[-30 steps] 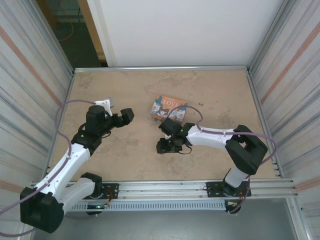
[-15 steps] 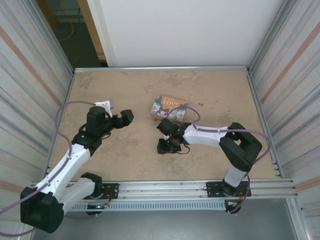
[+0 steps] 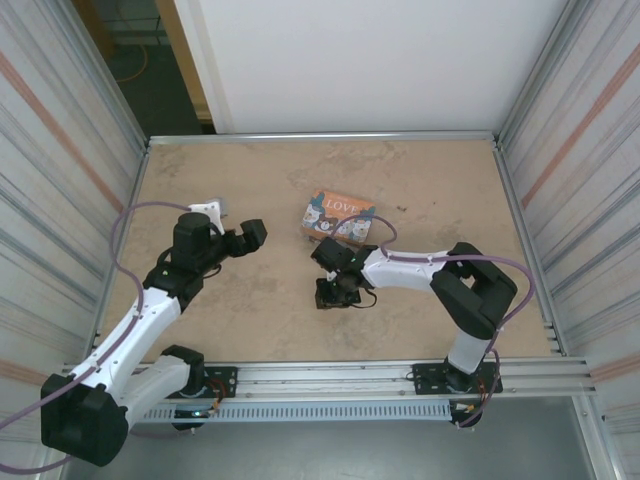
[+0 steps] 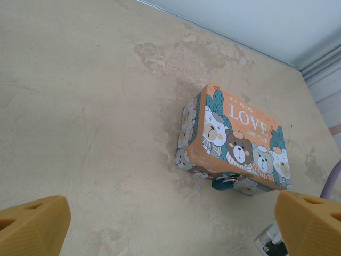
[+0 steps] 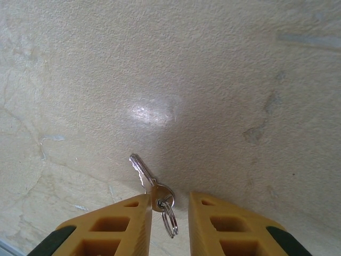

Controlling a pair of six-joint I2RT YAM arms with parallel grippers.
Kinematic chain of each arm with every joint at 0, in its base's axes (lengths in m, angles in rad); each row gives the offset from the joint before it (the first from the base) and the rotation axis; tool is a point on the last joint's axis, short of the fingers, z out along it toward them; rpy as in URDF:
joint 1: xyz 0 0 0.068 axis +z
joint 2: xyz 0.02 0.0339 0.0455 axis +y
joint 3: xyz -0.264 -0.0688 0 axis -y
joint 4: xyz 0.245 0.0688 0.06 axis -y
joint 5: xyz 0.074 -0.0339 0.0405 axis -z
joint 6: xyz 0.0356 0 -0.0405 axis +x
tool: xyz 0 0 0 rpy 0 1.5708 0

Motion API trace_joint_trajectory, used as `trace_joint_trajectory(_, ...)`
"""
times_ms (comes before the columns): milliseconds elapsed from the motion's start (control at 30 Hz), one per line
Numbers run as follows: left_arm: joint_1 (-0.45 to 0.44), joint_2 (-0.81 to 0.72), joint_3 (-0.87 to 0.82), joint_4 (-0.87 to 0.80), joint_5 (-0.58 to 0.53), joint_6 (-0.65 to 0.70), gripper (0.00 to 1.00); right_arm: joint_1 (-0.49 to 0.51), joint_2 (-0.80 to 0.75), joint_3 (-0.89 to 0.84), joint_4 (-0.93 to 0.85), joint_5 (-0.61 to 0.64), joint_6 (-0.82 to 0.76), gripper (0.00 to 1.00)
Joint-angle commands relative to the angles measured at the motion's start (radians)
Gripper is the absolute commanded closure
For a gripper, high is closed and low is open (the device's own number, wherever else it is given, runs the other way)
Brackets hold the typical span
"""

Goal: Unlock the padlock with the key

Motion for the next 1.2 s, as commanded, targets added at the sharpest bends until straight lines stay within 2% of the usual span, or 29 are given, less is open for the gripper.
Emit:
trace_joint_trajectory(0,0.010,-0.009,-0.006,-0.015,-0.014,0.023,0.01,0.017,0.029,0.031,-0.017,-0.020,0.022,0.78)
trace_joint_trajectory(267,0.016,-0.008,-0.007,-0.022,-0.012,0.024,0.01,0.036,0.054,0.059,-0.070,0.015,0.023,0.83)
trace_joint_trajectory(600,0.038,-0.029,-0.005,-0.041,-0.009,0.037,0.01,0.038,0.035,0.049,-0.053,0.057,0.043,1.00)
trace_joint_trajectory(867,0.096,-0.073,0.002,-0.042,0.070,0.008,0.01,0.004,-0.101,-0.074,0.163,0.060,0.096,1.00)
trace_joint_trajectory(1167,0.134,-0.082,0.050,0.035,0.272,-0.068,0.02,-0.047,-0.277,-0.214,0.440,0.130,0.142,1.00)
